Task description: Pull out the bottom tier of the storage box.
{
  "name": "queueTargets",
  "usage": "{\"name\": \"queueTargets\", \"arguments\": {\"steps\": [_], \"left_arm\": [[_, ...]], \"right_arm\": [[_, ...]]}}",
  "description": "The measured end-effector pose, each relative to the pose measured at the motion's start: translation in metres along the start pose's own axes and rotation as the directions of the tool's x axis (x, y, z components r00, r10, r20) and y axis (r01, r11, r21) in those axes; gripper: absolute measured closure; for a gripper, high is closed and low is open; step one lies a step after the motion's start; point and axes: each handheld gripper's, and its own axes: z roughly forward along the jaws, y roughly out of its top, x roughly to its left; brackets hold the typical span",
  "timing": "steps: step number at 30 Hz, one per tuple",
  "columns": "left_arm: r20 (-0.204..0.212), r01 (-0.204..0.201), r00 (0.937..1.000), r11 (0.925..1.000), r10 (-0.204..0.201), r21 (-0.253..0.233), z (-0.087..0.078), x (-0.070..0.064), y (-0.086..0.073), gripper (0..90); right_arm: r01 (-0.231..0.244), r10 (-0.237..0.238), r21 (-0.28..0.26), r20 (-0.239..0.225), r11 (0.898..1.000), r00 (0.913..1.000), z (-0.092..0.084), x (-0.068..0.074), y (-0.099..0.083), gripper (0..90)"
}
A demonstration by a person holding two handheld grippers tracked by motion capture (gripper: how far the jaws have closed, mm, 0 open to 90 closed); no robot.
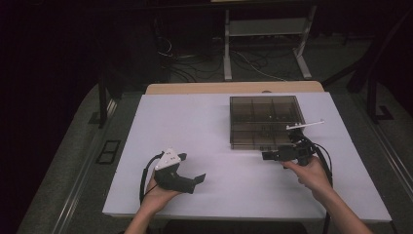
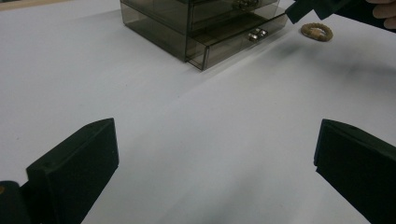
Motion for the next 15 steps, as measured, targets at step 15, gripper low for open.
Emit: {"name": "queueTargets", "arguments": {"steps": [15], "left_arm": [[0.001,0.003,1.0,1.0,-0.003,-0.009,0.0,-0.001,0.0,0.0]], "right_arm": [[0.179,-0.178,0.033,-0.046,0.983,0.983,-0.003,-0.005,0.014,10.9]]}}
